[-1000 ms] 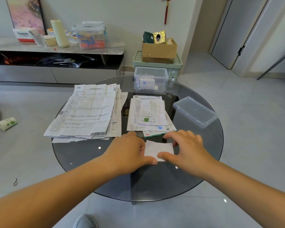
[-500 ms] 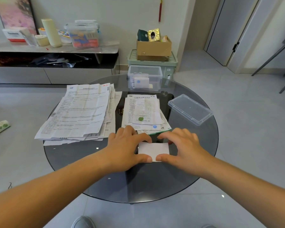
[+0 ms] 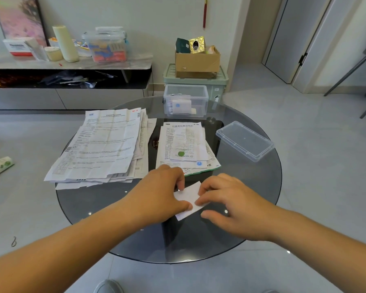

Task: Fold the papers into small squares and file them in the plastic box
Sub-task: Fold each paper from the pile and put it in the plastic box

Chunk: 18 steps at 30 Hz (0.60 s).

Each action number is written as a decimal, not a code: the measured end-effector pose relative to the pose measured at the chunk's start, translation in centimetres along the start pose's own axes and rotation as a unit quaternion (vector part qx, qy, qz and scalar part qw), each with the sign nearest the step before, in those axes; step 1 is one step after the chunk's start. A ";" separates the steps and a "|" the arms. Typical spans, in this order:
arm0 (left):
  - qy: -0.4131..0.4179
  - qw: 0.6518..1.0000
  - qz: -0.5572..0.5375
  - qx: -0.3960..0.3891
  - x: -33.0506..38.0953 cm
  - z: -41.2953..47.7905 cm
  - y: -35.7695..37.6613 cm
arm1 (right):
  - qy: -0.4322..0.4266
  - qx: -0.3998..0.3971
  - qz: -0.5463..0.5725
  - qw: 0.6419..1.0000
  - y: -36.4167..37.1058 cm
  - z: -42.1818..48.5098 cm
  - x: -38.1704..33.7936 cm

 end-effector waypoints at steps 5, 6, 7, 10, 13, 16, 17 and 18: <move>-0.049 0.998 -0.021 -0.027 0.2 0.0 -0.2 | -0.025 -0.023 -0.047 0.998 0.1 -0.3 -0.8; -0.059 0.997 -0.025 -0.037 0.1 0.0 -0.2 | -0.025 -0.022 -0.050 0.998 0.1 -0.3 -0.8; -0.068 0.996 -0.032 -0.047 0.0 0.0 -0.4 | -0.023 -0.020 -0.048 0.998 0.2 -0.3 -0.8; -0.082 0.992 -0.064 -0.069 -0.4 0.0 -0.7 | -0.013 -0.014 -0.039 0.999 0.1 -0.4 -1.0; -0.101 0.978 -0.151 -0.100 -0.8 -0.1 -0.6 | 0.002 0.006 -0.023 1.000 0.1 -0.4 -1.4; -0.149 0.941 -0.274 -0.128 -1.4 -0.1 -0.3 | 0.016 0.020 -0.014 1.000 0.2 -0.2 -1.6; -0.162 0.925 -0.316 -0.138 -1.6 -0.2 -0.3 | 0.020 0.024 -0.010 0.999 0.3 -0.1 -1.6; -0.173 0.908 -0.352 -0.150 -1.6 -0.3 -0.3 | 0.023 0.030 -0.008 0.999 0.4 -0.1 -1.6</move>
Point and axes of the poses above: each hand's wrist, its own z-axis towards the middle knuckle, its own y-axis out of the palm, x = y × z, the point moved 4 cm from there along z, towards the middle knuckle
